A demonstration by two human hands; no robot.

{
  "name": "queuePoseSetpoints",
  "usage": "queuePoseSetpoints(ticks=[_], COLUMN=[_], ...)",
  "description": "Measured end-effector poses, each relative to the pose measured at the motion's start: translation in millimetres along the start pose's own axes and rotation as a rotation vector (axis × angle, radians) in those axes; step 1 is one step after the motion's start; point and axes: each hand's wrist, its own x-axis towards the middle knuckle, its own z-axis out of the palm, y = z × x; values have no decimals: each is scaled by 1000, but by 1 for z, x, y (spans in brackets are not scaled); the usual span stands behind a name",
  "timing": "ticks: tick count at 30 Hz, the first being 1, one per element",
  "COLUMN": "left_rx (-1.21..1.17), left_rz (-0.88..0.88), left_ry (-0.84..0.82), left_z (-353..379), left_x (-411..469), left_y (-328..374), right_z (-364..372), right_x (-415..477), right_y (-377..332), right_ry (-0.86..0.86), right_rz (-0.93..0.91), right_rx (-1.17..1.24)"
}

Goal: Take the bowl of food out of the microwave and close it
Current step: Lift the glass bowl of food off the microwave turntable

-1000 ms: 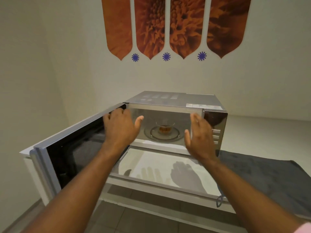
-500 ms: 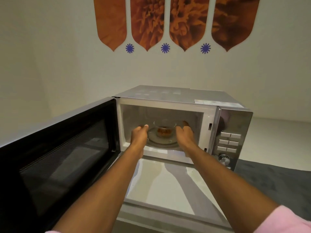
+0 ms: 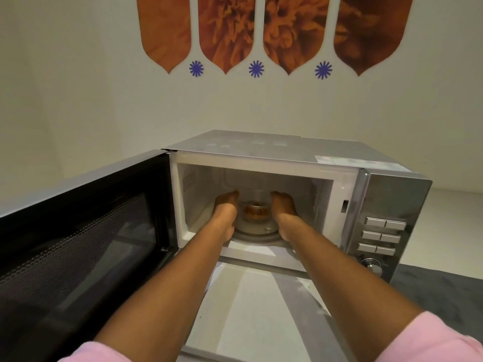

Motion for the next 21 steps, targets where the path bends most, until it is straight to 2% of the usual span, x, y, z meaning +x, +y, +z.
queuePoseSetpoints(ticks=[8, 13, 17, 21], left_rx=[-37, -106, -119, -128], left_rz=[-11, -3, -10, -41], left_ry=[-82, -108, -126, -192], left_z=[3, -1, -8, -16], left_x=[1, -18, -50, -88], left_y=[-4, 0, 5, 7], right_z=[2, -5, -20, -36], right_x=[-6, -23, -54, -94], right_y=[-5, -10, -15, -13], right_ry=[54, 89, 50, -6], right_rz=[34, 138, 207, 128], right_rx=[77, 100, 131, 167])
